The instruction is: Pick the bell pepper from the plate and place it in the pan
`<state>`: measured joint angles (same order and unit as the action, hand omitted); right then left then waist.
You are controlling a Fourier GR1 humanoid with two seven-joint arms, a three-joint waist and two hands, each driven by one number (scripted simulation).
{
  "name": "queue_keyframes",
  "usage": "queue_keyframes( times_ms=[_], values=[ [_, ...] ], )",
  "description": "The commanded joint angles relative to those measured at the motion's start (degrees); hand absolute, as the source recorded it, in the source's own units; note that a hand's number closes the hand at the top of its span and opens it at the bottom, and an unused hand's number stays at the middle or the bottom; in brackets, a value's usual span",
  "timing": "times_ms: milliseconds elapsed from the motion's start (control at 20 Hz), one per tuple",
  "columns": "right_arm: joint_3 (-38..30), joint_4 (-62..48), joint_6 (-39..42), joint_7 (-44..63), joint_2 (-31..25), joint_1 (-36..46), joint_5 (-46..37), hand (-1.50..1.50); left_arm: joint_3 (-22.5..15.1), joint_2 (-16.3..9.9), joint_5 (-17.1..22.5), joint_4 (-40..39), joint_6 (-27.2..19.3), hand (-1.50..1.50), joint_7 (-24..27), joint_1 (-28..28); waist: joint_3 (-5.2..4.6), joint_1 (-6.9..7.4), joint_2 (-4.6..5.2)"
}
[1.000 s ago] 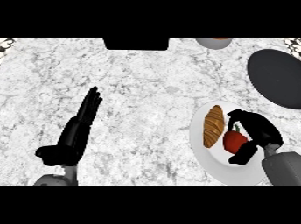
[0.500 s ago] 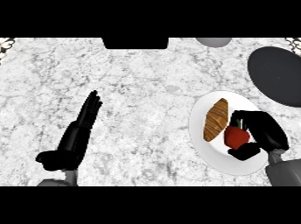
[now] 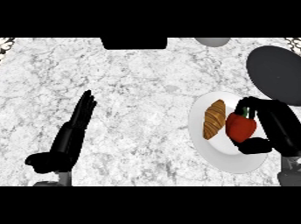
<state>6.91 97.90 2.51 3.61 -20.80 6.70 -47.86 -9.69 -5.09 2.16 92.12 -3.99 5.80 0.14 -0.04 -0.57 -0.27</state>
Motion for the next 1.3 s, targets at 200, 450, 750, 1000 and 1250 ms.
queue_keyframes(
  times_ms=[200, 450, 750, 1000, 1250],
  values=[
    [-12.9, 4.9, 2.3, 2.1, 0.6, 1.8, 12.5, 1.5, 0.7, 0.9, -0.8, -1.9, -0.3, 0.0, 0.1, -2.5, 0.05, 0.26, 0.24],
    [-19.6, -4.6, 0.6, 2.3, 1.0, 8.4, 16.6, 1.5, -0.3, 2.3, -1.4, -2.1, -0.6, 0.0, -0.1, -1.8, 0.06, 0.75, 0.33],
    [-24.1, -24.3, -6.5, -5.1, -1.4, 17.2, 14.7, 1.5, 3.4, -1.4, 2.2, -2.6, 4.8, 0.0, 0.8, -2.2, 0.06, 1.34, 0.45],
    [-28.4, -41.8, -18.0, -17.6, -6.3, 22.5, 10.4, 1.5, 0.6, 1.7, -0.3, -0.2, 1.2, 0.0, -2.1, -3.0, 0.16, 2.47, 0.85],
    [-34.7, -56.8, -26.4, -26.6, -7.7, 29.5, 14.2, 1.5, -0.9, 2.4, -2.1, -2.4, 1.4, 0.0, 0.2, -3.5, 0.24, 2.92, 1.26]
  ],
)
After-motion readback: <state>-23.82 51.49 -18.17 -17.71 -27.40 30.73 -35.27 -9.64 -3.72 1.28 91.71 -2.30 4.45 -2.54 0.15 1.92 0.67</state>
